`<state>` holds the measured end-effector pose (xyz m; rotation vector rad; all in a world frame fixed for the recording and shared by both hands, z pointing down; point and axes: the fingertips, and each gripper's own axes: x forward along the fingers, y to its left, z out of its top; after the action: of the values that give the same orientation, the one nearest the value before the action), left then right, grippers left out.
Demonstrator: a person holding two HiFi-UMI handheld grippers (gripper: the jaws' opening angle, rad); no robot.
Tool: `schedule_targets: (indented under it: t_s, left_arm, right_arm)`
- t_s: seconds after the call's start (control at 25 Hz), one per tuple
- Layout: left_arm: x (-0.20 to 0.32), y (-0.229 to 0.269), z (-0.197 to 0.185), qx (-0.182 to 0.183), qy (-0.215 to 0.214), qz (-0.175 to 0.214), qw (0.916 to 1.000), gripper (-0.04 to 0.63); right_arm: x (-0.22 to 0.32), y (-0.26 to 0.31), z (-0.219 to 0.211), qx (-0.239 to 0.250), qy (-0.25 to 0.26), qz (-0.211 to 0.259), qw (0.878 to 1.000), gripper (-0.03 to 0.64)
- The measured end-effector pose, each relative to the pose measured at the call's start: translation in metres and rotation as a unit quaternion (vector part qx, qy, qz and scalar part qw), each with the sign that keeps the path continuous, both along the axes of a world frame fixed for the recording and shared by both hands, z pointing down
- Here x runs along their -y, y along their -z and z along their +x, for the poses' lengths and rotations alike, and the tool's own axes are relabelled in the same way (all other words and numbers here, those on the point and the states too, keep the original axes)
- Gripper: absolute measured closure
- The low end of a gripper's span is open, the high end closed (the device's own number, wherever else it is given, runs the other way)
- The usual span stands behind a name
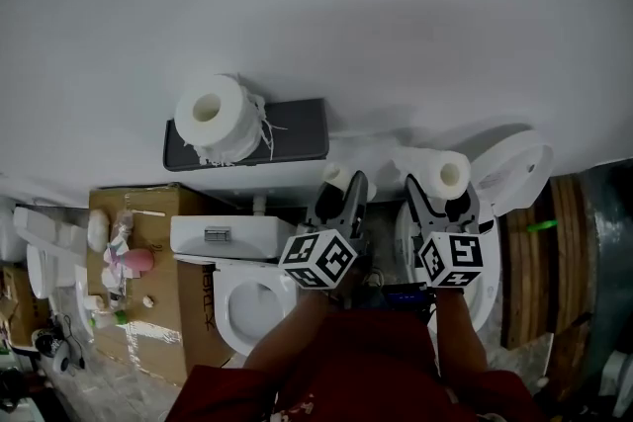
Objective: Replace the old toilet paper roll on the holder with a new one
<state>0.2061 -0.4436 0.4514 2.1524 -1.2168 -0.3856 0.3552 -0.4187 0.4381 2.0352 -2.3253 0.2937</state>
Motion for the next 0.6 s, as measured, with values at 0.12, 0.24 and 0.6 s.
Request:
schedule_targets:
  t_s: [0.12, 0.24, 0.6]
  left_arm:
    - [-0.006, 0.008, -0.032, 0.182, 0.066, 0.058, 0.9793, 0.378]
    - [-0.012, 0.027, -0.057, 0.298, 0.123, 0.143, 0.9358, 0.379]
    - [-0.022, 0.023, -0.098, 0.345, 0.149, 0.131, 0.9175, 0.379]
  right_arm:
    - [0.005, -0.002, -0.017, 0.038, 0.022, -0.003, 0.999, 0.23]
    - [0.011, -0.004, -0.033, 0.07, 0.041, -0.006, 0.997, 0.232]
    - [0.045, -0.015, -0.075, 0.416, 0.055, -0.032, 0.907, 0.23]
